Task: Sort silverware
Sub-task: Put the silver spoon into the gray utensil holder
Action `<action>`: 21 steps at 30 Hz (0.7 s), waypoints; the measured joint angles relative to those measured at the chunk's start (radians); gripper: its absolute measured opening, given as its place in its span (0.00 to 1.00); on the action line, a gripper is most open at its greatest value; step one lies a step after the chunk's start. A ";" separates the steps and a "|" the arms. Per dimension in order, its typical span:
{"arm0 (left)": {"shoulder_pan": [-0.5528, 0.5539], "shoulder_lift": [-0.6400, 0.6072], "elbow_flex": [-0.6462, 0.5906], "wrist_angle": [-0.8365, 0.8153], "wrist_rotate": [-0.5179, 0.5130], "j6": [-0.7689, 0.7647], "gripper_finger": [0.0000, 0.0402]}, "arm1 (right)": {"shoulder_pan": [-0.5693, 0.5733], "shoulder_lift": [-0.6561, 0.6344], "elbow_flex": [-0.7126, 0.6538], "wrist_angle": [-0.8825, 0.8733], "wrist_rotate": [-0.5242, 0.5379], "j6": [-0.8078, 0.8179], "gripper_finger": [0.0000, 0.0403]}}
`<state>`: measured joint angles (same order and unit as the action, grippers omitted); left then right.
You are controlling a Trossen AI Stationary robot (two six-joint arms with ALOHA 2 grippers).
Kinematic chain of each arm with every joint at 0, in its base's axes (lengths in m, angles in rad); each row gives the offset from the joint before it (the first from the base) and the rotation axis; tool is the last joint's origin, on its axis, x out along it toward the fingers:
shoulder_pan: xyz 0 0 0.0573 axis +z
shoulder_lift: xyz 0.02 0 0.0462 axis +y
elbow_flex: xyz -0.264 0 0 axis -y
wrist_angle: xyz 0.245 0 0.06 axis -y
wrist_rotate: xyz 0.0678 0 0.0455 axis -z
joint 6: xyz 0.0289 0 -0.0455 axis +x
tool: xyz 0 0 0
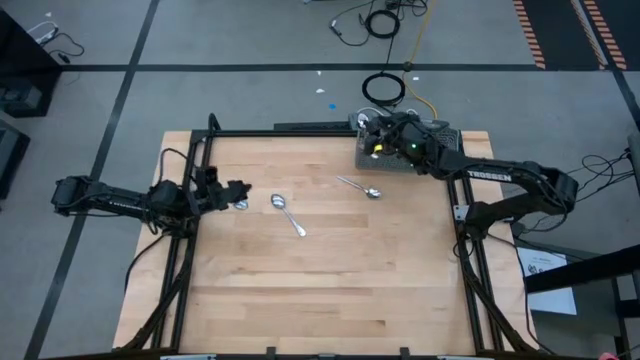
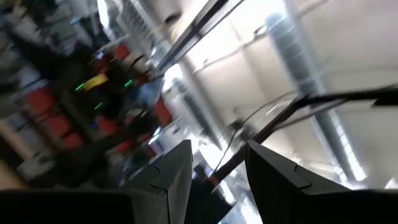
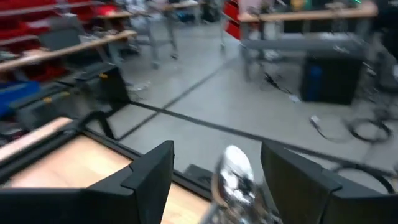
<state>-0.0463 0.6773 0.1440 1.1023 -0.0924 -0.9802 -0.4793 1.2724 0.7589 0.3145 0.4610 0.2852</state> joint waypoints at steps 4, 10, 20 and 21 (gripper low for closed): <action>0.000 0.000 0.017 -0.182 0.043 0.034 0.39 | 0.019 -0.061 0.000 0.026 -0.104 -0.071 0.58; 0.000 0.008 0.147 -0.682 0.092 0.177 0.39 | 0.075 -0.123 0.001 0.034 -0.326 -0.069 0.57; 0.000 0.147 0.390 -1.100 0.108 0.729 0.39 | 0.267 -0.046 0.001 0.339 -0.442 0.073 0.57; -0.001 0.171 0.399 -1.100 0.108 0.769 0.39 | 0.287 -0.031 0.001 0.364 -0.441 0.082 0.57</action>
<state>-0.0471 0.8479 0.5434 0.0022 0.0156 -0.2110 -0.1922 1.2413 0.7601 0.6781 0.0195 0.3676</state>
